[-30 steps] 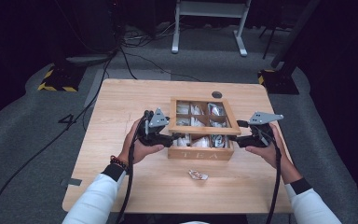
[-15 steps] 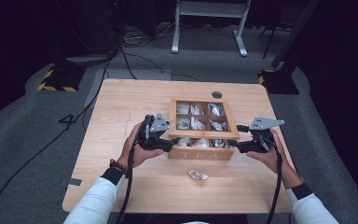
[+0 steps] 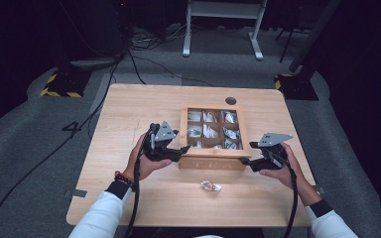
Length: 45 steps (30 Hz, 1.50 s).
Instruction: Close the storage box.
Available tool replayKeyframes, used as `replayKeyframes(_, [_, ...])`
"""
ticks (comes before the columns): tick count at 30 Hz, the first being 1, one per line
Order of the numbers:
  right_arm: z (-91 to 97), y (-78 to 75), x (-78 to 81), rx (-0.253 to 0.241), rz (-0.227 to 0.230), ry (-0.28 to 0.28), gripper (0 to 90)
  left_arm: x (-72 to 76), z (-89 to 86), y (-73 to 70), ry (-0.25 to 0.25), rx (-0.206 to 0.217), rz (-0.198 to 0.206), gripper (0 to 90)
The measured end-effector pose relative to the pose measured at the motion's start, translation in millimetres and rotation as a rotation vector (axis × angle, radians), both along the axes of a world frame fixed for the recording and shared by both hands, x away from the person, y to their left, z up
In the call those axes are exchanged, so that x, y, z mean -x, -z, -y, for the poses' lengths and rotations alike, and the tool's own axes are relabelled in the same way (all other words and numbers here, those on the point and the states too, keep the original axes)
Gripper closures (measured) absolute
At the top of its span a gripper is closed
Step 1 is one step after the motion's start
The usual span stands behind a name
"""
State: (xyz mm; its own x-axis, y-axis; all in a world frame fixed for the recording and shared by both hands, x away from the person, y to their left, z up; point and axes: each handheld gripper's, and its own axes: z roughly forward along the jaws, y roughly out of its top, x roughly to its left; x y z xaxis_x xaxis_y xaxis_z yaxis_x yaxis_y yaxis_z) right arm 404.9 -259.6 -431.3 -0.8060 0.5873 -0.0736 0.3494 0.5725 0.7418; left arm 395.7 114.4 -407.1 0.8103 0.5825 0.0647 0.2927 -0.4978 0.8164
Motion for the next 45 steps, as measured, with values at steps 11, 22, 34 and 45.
replayKeyframes(11, [8.1, 1.5, 0.5, -0.085, -0.034, -0.007, 29.8, 2.6, 3.0, 12.8, 0.028, -0.040, -0.022, 33.1])
replayKeyframes(22, [7.9, -0.3, 3.0, -0.088, -0.015, -0.008, 33.4, 1.0, 7.8, 22.2, 0.040, -0.081, -0.035, 35.4])
replayKeyframes(34, [5.2, -2.4, 4.3, -0.059, 0.009, -0.015, 33.5, 3.0, 3.0, 19.7, 0.012, -0.081, -0.024, 29.9])
replayKeyframes(45, [8.6, -13.1, 9.2, -0.026, 0.052, -0.019, 29.6, 12.0, -5.7, 12.1, -0.005, -0.137, -0.011, 23.2])
